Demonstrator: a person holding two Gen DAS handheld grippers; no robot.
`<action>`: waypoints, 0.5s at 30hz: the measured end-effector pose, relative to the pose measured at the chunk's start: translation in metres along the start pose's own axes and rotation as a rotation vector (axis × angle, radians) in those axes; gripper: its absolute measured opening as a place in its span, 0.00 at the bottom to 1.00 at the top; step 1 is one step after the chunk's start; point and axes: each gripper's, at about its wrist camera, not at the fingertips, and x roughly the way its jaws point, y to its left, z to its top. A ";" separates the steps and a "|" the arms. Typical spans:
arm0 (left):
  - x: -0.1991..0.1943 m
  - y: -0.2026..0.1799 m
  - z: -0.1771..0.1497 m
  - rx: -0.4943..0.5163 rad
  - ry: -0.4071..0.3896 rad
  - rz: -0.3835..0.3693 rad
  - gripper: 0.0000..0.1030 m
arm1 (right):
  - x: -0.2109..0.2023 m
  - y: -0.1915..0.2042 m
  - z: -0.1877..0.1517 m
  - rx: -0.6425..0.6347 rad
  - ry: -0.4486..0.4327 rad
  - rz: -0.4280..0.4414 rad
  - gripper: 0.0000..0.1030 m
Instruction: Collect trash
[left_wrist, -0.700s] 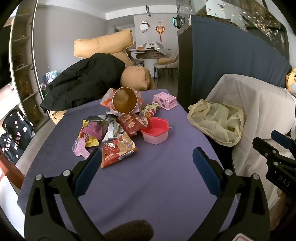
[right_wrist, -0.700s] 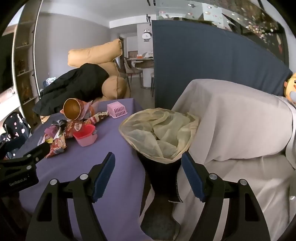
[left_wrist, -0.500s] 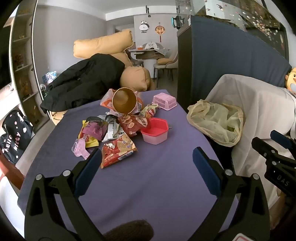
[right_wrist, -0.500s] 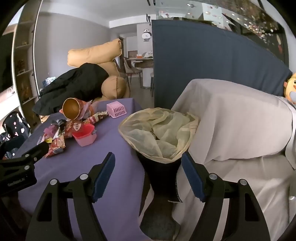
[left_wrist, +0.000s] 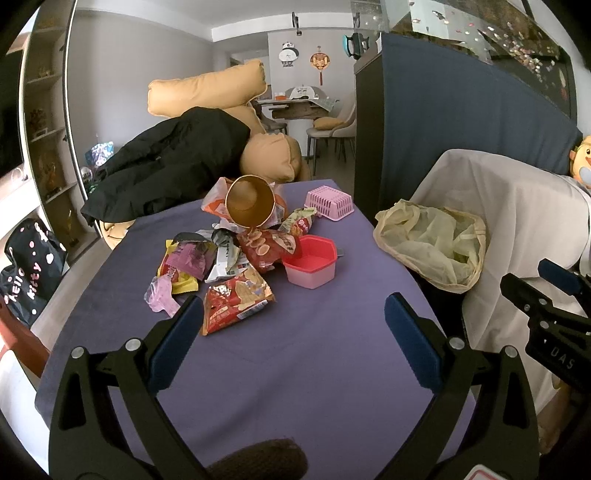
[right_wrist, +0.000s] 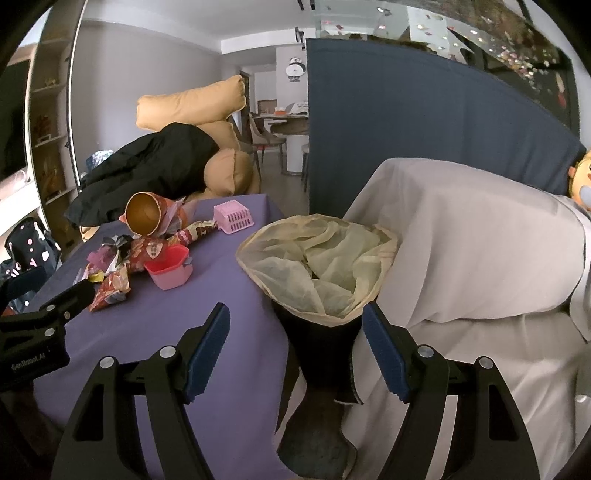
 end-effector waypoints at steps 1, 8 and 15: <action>0.000 0.000 0.000 0.001 0.000 0.000 0.91 | 0.000 0.001 0.000 -0.001 0.000 0.000 0.68; 0.000 0.002 0.001 0.000 0.003 0.000 0.91 | -0.001 0.004 -0.001 -0.010 0.000 0.004 0.68; 0.000 0.003 0.001 0.003 0.005 0.000 0.91 | 0.000 0.007 -0.002 -0.018 0.005 0.019 0.68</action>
